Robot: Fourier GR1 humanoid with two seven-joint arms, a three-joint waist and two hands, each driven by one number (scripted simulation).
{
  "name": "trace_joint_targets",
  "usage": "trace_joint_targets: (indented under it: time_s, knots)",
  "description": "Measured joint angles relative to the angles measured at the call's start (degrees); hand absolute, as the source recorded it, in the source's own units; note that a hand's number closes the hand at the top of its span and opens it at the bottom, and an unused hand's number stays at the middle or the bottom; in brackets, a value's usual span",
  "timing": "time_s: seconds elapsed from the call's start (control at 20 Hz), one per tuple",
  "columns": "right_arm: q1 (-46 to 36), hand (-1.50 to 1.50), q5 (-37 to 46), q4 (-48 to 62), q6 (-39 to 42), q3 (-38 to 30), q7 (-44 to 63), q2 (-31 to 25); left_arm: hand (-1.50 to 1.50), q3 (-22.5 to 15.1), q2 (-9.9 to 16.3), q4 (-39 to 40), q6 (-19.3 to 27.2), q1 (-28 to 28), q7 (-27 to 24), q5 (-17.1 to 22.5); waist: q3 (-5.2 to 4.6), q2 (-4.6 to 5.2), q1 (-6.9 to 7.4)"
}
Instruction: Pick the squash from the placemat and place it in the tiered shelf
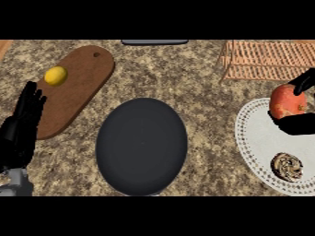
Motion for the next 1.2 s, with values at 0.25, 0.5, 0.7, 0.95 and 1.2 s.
trace_joint_targets:
  time_s: [0.25, 0.5, 0.7, 0.95, 1.2]
  knots:
    - [-4.31, 1.50, -2.80, -3.62, 3.90, -5.32, 6.16, -5.23, 0.00, -0.18, -0.55, 1.49, -0.35, -2.04, -0.18, -0.29, 0.04, 0.33, 0.94]
    - [-7.09, 1.50, -3.55, 1.03, 1.28, -8.18, 5.51, -8.76, 0.00, -0.74, -1.35, -0.02, -0.67, -1.19, 0.20, -0.86, 0.07, 0.49, 1.56]
    - [-9.97, 1.50, -3.52, 8.08, -2.20, -9.44, 3.25, -11.24, 0.00, -0.52, -1.85, 1.70, -0.71, -2.01, -0.75, -1.37, 0.11, 0.59, 1.75]
    - [-12.73, 1.50, -2.82, 18.74, -9.05, -10.19, -2.33, -12.90, 0.00, -1.22, -2.77, 0.59, -0.43, -1.24, -0.68, -2.25, 0.12, 0.65, 2.01]
    - [-16.07, 1.50, -2.04, 31.66, -16.94, -10.63, -10.02, -14.34, 0.00, -0.90, -2.89, 1.41, -0.67, -2.75, -0.20, -2.26, 0.12, 0.74, 2.20]
